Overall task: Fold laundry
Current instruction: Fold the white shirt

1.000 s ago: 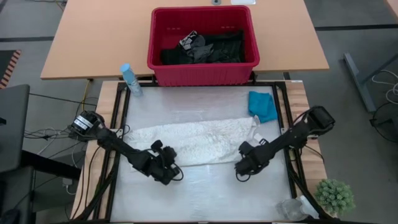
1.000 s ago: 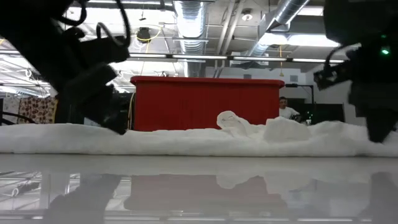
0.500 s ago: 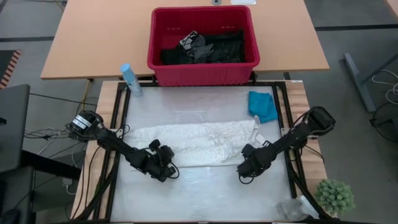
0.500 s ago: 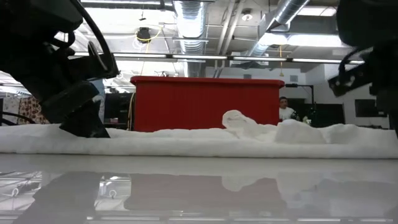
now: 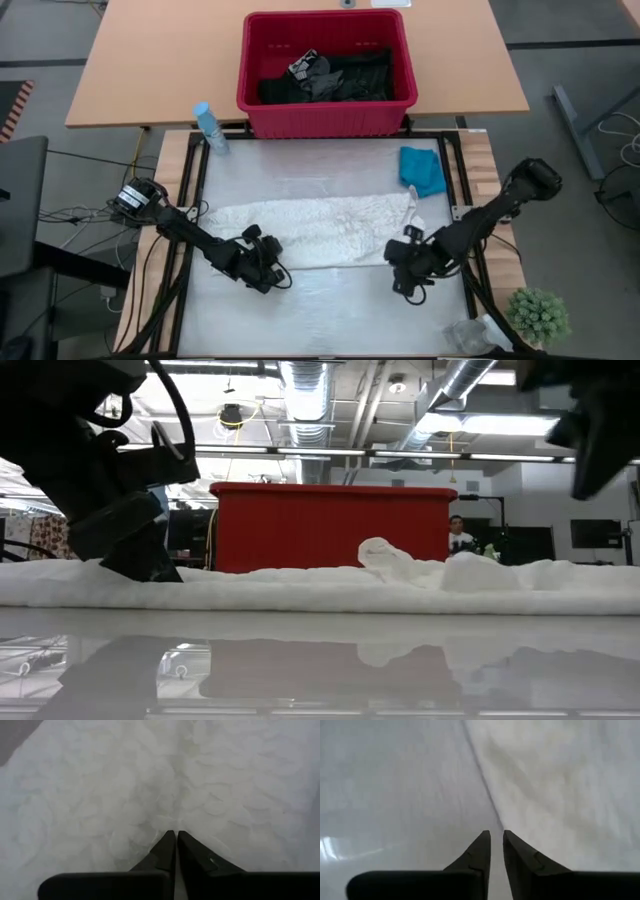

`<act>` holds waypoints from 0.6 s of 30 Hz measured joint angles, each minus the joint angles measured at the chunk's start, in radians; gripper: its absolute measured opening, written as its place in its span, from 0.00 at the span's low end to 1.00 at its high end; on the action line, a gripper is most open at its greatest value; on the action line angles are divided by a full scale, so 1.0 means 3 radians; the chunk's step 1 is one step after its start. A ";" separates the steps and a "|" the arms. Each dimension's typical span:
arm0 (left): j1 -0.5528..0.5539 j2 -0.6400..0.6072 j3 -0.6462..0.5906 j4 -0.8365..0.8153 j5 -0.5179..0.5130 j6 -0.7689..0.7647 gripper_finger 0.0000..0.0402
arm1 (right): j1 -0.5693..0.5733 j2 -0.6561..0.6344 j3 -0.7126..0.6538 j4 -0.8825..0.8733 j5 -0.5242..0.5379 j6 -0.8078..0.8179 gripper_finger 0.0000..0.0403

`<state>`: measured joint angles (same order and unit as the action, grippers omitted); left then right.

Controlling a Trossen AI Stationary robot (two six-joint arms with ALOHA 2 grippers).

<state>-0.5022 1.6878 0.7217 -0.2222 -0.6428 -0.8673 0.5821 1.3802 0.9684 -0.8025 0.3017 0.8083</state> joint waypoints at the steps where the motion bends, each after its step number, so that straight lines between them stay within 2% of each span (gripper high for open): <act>1: 0.0000 0.0000 0.0001 0.0000 0.0000 0.0010 0.04 | -0.0021 0.0026 0.0000 0.0136 0.0033 -0.0195 0.23; 7: 0.0001 0.0000 0.0005 -0.0036 -0.0005 -0.0028 0.10 | -0.0209 0.0419 0.0000 0.0798 0.0134 -0.1220 0.39; 11: 0.0001 0.0000 0.0006 -0.0063 -0.0011 -0.0039 0.12 | -0.0366 0.0723 0.0084 0.0771 0.0141 -0.1396 0.49; 16: 0.0001 0.0000 0.0007 -0.0090 0.0007 -0.0057 0.13 | -0.0514 0.0939 0.0260 0.0758 0.0193 -0.1759 0.49; 18: 0.0001 0.0000 0.0007 -0.0103 0.0008 -0.0058 0.13 | -0.0550 0.0995 0.0291 0.0756 0.0113 -0.1858 0.47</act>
<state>-0.5018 1.6878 0.7238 -0.2531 -0.6403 -0.8848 0.4170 1.6789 1.0557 -0.5756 0.3356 0.2509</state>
